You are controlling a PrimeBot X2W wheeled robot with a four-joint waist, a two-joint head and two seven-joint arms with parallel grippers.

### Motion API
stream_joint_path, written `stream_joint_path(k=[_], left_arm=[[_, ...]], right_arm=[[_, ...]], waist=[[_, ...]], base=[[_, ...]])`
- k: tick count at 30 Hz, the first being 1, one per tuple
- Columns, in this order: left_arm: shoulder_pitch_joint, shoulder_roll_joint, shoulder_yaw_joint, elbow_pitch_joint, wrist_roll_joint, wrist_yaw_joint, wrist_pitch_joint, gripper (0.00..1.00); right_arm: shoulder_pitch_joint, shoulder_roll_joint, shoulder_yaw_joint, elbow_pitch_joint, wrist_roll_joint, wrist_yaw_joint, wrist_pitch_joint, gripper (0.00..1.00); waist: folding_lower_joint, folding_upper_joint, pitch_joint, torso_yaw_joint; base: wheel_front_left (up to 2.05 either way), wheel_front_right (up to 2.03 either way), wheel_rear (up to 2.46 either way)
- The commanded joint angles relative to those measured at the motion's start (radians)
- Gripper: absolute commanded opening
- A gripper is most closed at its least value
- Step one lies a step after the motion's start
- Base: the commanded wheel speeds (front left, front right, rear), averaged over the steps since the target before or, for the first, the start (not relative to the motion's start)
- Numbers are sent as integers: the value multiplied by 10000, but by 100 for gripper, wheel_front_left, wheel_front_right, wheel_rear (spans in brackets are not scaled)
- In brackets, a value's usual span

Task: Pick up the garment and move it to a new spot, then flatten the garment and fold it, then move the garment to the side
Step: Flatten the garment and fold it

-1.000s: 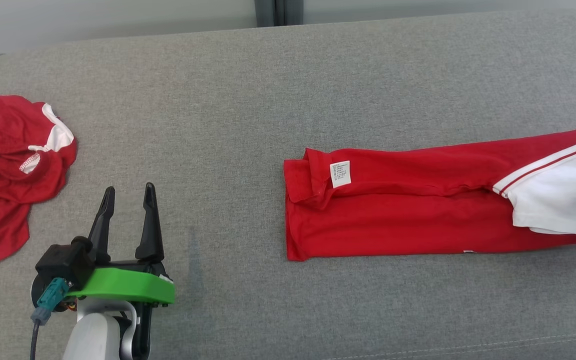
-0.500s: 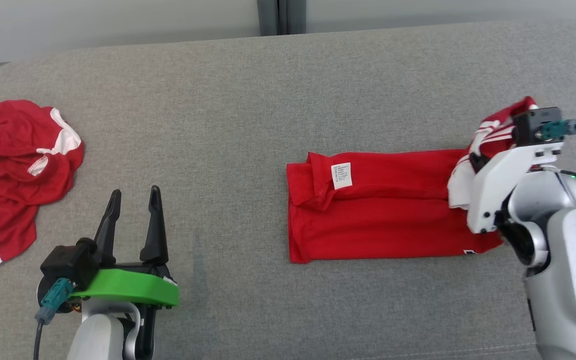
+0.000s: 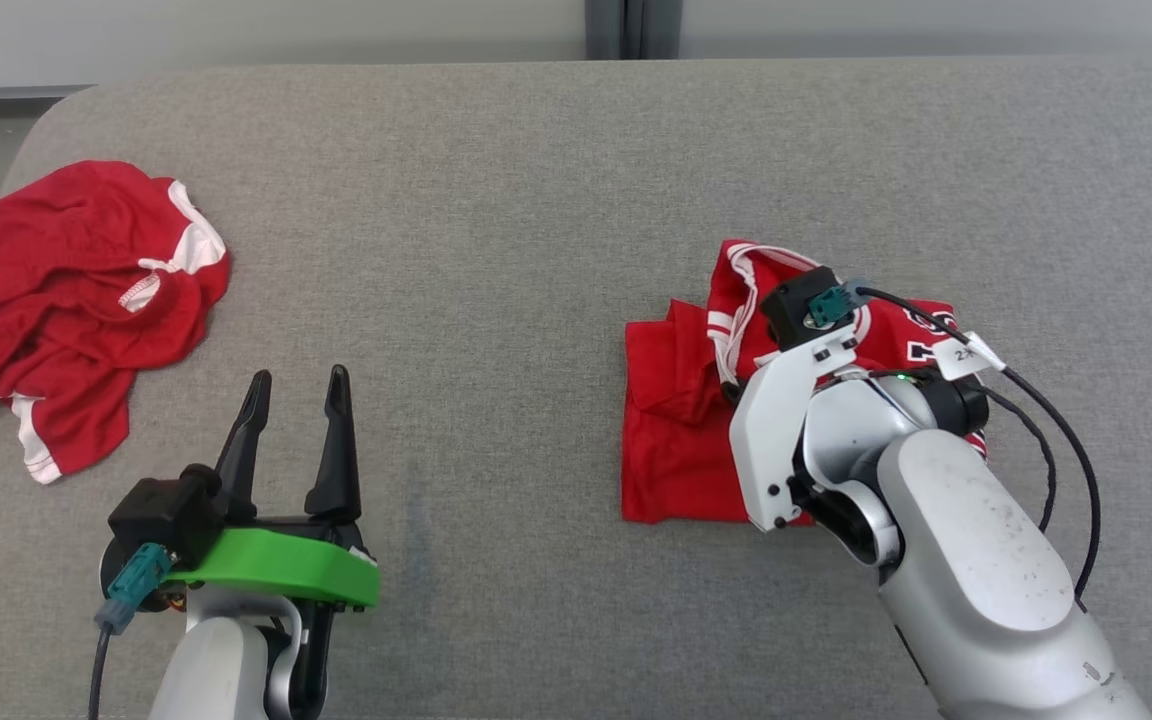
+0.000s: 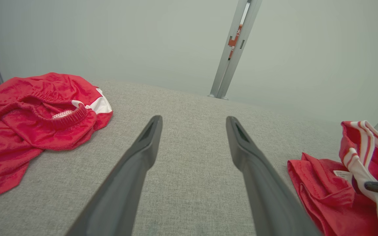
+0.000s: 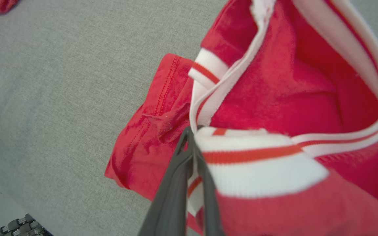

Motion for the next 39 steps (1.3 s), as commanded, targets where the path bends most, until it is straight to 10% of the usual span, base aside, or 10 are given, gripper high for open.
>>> stream_joint_path(k=[1,8,10,22,39], left_arm=[[-177,34,-23,27,-58,-17,0,100],[-215,20,-124,52,-72,-17,0,100],[-235,16,-131,60,-72,-17,0,100],[-111,45,9,51,53,-17,1,100],[96,117,157,342,226,-8,1,100]], right_arm=[[-179,47,168,190,73,3,-104,0],[-580,164,806,1366,406,3,-524,0],[-721,182,948,1562,488,3,-724,100],[-1230,161,1515,212,3677,3,-2741,100],[1168,-535,-2709,-689,233,3,-6784,100]], waist=[[0,0,9,176],[0,0,35,384],[0,0,56,404],[0,0,-92,99],[0,0,-743,-676]], base=[[0,0,0],[0,0,0],[0,0,0],[0,0,0],[0,0,0]])
